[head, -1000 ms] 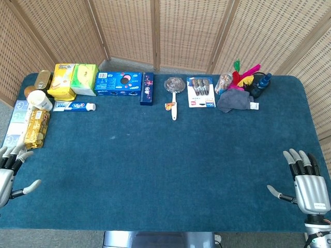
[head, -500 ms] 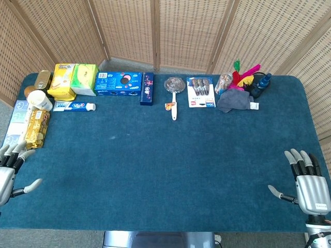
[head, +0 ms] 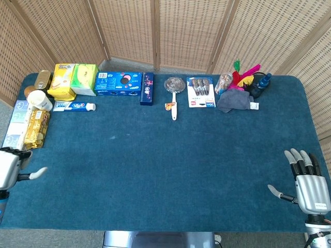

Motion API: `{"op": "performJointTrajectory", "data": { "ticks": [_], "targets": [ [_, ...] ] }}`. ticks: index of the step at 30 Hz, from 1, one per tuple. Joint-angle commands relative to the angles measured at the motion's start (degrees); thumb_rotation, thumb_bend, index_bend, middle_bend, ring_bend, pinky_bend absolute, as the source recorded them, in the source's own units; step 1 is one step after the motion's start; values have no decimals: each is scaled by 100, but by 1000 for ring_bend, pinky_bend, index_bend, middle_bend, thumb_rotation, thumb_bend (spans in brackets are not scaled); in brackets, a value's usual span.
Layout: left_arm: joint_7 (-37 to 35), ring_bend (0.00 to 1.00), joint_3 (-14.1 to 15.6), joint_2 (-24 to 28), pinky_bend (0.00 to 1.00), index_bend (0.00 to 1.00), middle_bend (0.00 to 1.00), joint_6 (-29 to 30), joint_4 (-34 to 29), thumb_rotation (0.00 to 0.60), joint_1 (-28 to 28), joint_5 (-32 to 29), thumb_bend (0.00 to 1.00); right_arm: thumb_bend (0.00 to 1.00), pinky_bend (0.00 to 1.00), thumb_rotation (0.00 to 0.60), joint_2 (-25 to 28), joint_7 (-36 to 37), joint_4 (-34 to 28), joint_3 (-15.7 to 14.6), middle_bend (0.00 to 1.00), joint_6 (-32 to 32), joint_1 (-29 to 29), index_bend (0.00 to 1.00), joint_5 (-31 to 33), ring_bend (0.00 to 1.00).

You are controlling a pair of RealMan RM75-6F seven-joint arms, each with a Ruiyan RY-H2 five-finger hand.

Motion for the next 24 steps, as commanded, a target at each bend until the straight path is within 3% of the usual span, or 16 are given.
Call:
{"op": "performJointTrajectory", "data": {
  "ticks": [1,9,13,20,24],
  "targets": [
    [729,1000,-68,82,1000,1000,1000,-233,59,0,-471,446,0,0,33,336,-2,-5,-3,0,0,9,-4,0,-3,0],
    [3238,1000,-122,677,1000,1000,1000,-915,-423,0,-1334,1451,0,0,33,337,-1,4,-16,36,0,58,-22,0,34,0],
    [4551,1000,-73,1069,1000,1000,1000,-1849,-902,0,-1892,1992,0,0,33,338,0,26,-6,49,0,46,-14,0,51,0],
    [5093,1000,-64,1303,1000,1000,1000,-2791,-1421,0,-2623,2430,0,0,33,335,11,47,-22,58,0,66,-19,0,45,0],
    [4789,1000,-22,1225,1000,1000,1000,-3026,-1343,0,-3327,3000,0,0,33,334,23,75,-26,56,0,47,-16,0,54,0]
  ]
}}
